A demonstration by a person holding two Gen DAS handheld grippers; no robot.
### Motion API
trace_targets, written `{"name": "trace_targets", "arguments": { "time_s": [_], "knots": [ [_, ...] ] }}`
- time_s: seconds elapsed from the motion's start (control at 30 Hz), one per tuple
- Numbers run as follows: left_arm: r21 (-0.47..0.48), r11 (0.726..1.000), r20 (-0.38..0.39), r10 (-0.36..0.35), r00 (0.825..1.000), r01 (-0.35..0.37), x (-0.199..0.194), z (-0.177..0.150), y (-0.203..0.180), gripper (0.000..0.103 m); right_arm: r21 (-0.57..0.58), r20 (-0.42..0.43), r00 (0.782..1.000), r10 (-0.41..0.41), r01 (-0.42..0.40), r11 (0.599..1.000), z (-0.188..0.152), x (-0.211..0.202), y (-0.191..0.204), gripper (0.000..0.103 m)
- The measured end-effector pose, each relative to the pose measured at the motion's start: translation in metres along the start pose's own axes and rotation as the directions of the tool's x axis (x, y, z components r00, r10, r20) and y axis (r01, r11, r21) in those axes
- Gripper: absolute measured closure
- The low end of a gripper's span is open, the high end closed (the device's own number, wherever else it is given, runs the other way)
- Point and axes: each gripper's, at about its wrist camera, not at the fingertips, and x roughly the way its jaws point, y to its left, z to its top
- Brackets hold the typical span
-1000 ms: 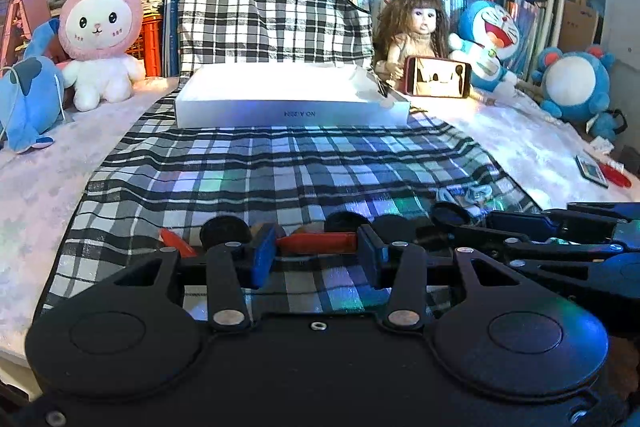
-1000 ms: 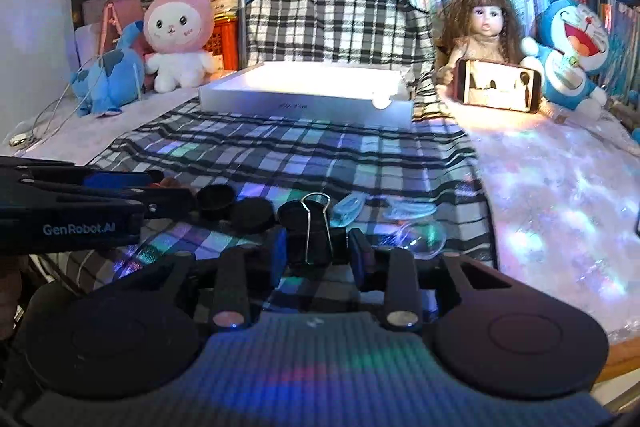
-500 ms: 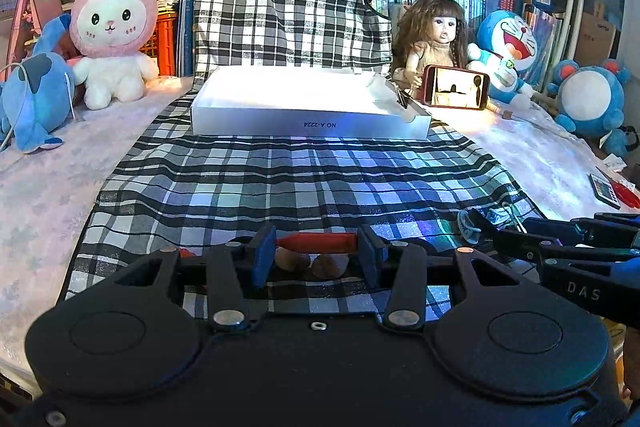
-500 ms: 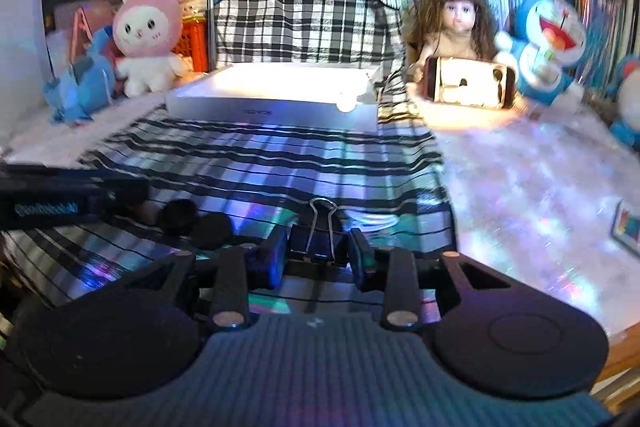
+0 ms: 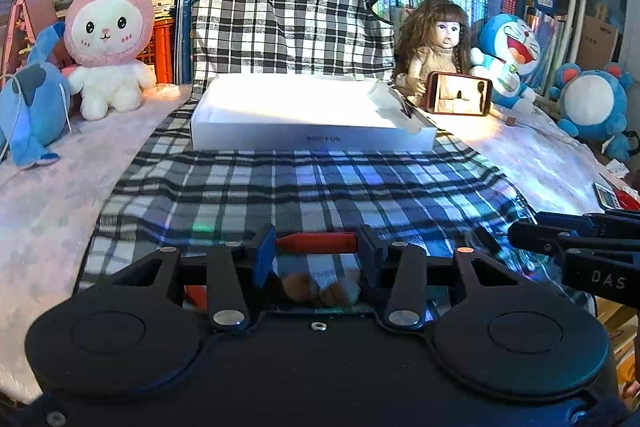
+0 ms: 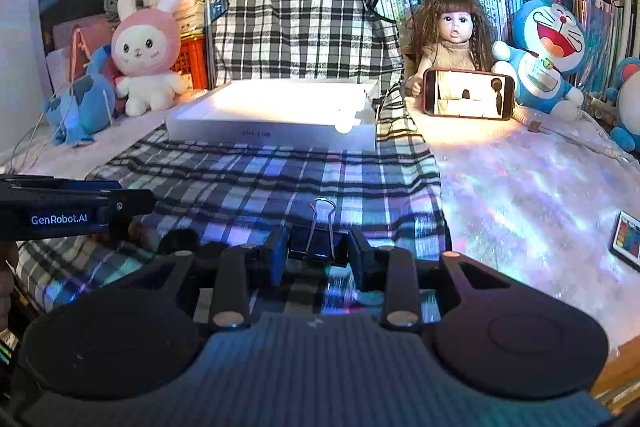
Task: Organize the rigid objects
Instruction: 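Carry the red crayon with the left tool while the right tool carries the binder clip into the white box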
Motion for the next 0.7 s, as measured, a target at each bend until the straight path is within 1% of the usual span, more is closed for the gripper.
{"name": "trace_targets", "arguments": {
  "time_s": [0.2, 0.37, 0.47, 0.57, 0.7],
  "knots": [
    [-0.011, 1.000, -0.021, -0.018, 1.000, 0.018, 0.020, 0.023, 0.008, 0.061, 0.070, -0.004, 0.999, 0.033, -0.032, 0.997, 0.023, 0.011, -0.011, 0.065],
    [-0.023, 0.999, -0.037, -0.032, 0.999, 0.031, 0.038, 0.043, 0.013, 0.061, 0.104, -0.013, 0.999, 0.050, -0.048, 0.993, 0.044, 0.026, -0.022, 0.065],
    [-0.032, 0.999, -0.048, -0.044, 0.998, 0.043, 0.050, 0.059, 0.018, 0.061, 0.119, -0.029, 0.998, 0.051, -0.047, 0.992, 0.057, 0.040, -0.029, 0.065],
    [-0.040, 0.998, -0.068, -0.057, 0.996, 0.054, 0.065, 0.077, 0.025, 0.061, 0.158, -0.056, 0.996, 0.073, -0.064, 0.985, 0.070, 0.056, -0.038, 0.065],
    [-0.094, 0.992, -0.118, -0.093, 0.989, 0.082, 0.088, 0.102, 0.038, 0.061, 0.231, -0.102, 0.989, 0.111, -0.085, 0.969, 0.090, 0.081, -0.051, 0.065]
  ]
}}
